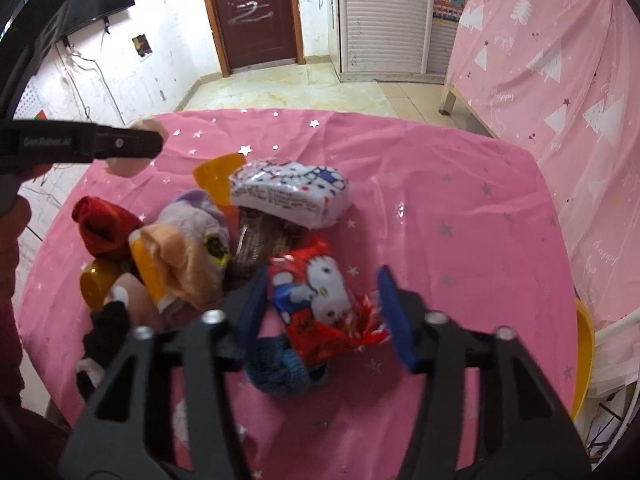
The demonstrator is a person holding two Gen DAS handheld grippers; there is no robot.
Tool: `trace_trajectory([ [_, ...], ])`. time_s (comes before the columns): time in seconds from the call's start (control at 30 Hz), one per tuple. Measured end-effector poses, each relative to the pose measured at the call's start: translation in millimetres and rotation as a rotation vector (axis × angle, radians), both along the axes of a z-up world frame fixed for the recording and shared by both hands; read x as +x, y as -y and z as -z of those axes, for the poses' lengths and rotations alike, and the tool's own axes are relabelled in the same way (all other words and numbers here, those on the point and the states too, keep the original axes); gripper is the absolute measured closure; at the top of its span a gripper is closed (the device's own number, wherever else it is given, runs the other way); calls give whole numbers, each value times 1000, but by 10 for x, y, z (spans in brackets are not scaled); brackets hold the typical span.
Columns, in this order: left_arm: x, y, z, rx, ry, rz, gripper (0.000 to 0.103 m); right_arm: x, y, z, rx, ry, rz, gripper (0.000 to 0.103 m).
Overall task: Collect trash
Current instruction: 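Grasp the white foam ball with the left tool while the right tool grasps the red Hello Kitty bag, then carry both items to the yellow bin and open the right tool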
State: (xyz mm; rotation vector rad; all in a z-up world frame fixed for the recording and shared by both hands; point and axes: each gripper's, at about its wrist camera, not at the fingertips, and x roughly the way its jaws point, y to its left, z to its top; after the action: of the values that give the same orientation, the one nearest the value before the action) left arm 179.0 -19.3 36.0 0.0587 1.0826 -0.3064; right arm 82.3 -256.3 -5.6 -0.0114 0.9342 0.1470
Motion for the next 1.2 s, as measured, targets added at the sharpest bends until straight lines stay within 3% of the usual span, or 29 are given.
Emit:
trace_trajectory([
  [0.03, -5, 9, -10, 2, 2, 2, 51, -10, -3, -8, -6, 4, 1, 70],
  [0.13, -24, 47, -31, 3, 7, 9, 51, -29, 11, -20, -5, 7, -7, 72],
  [0.63, -115, 425, -300, 3, 49, 64, 51, -128, 514, -306, 28, 98, 103, 72],
  [0.93, -213, 1018, -345, 21, 47, 142, 51, -303, 1203, -323, 46, 127, 225, 72],
  [1.2, -422, 1843, -343, 19, 31, 253, 51, -539, 1859, -122, 76, 118, 347, 72],
])
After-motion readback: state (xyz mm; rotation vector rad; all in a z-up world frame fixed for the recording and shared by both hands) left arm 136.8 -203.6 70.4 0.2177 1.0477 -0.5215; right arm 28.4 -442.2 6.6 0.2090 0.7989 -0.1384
